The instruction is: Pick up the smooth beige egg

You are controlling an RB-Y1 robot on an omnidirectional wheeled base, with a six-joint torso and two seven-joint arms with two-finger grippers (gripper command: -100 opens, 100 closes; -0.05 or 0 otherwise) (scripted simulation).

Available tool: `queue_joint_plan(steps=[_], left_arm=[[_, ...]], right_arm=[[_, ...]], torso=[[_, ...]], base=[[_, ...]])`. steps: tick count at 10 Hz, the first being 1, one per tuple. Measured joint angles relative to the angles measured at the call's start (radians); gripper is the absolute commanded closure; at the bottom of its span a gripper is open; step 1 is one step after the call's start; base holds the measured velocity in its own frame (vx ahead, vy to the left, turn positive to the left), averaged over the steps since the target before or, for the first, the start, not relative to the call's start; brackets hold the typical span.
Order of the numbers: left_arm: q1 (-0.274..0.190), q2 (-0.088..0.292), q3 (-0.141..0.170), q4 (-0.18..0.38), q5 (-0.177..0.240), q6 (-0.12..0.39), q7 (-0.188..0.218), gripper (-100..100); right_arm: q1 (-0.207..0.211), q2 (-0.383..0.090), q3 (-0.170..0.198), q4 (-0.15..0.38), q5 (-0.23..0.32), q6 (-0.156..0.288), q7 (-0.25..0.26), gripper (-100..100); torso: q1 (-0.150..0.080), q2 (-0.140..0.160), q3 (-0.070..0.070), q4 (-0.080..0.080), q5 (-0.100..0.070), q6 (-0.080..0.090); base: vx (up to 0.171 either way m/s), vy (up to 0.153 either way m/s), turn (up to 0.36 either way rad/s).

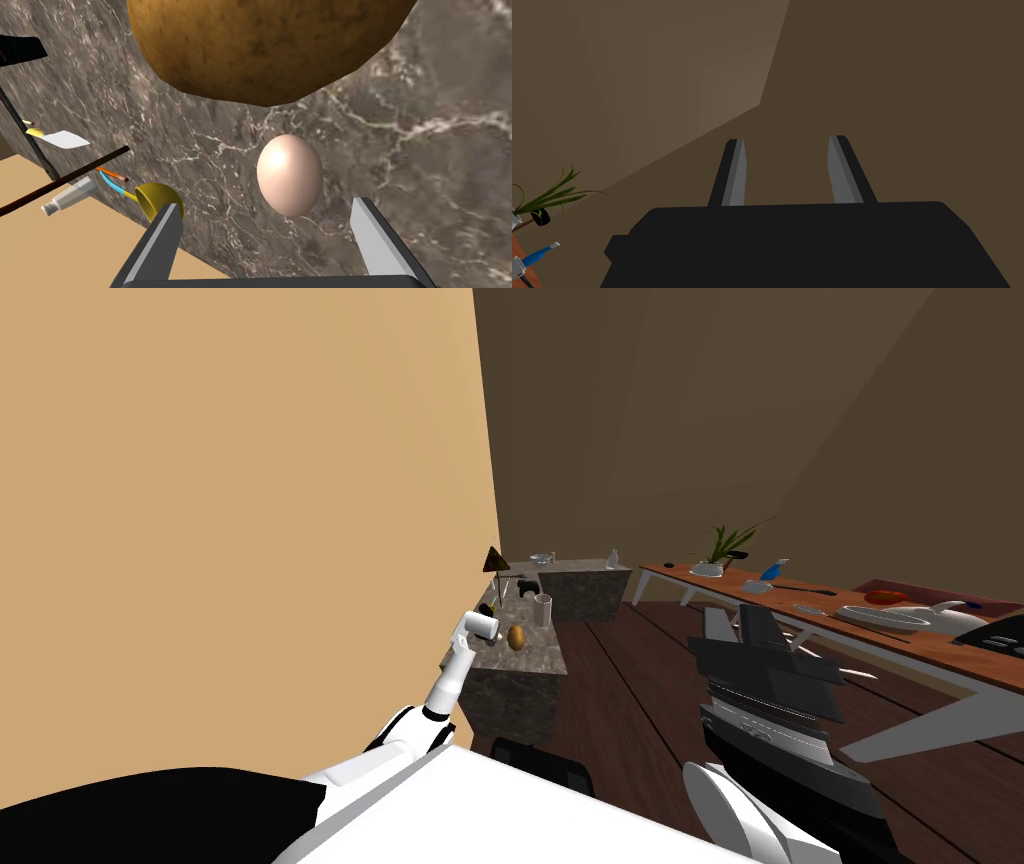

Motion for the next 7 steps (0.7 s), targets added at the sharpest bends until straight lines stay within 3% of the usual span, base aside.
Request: queue_joint_plan(steps=[4, 5, 6, 7], left_arm=[[-0.016, 0.006, -0.034, 0.042, 0.005, 0.082, -0.003, -100], [-0.017, 0.006, -0.034, 0.042, 0.005, 0.086, -0.003, 0], [-0.017, 0.006, -0.034, 0.042, 0.005, 0.086, -0.003, -100], [-0.026, 0.014, -0.023, 0.068, 0.011, 0.073, -0.006, -100]], right_arm=[[0.0, 0.0, 0.0, 0.0, 0.0, 0.0, 0.0, 0], [0.0, 0.0, 0.0, 0.0, 0.0, 0.0, 0.0, 0], [0.0, 0.0, 0.0, 0.0, 0.0, 0.0, 0.0, 0], [0.0, 0.0, 0.0, 0.0, 0.0, 0.0, 0.0, 0]], torso=[[-0.002, 0.002, 0.001, 0.0, 0.0, 0.0], [-0.002, 0.002, 0.001, 0.001, -0.001, 0.0], [-0.003, 0.003, 0.001, 0.001, -0.001, 0.0], [-0.003, 0.004, 0.002, 0.001, -0.001, 0.0]], base=[[0.023, 0.034, -0.039], [0.0, 0.0, 0.0], [-0.023, -0.009, -0.096], [-0.037, -0.03, -0.088]])
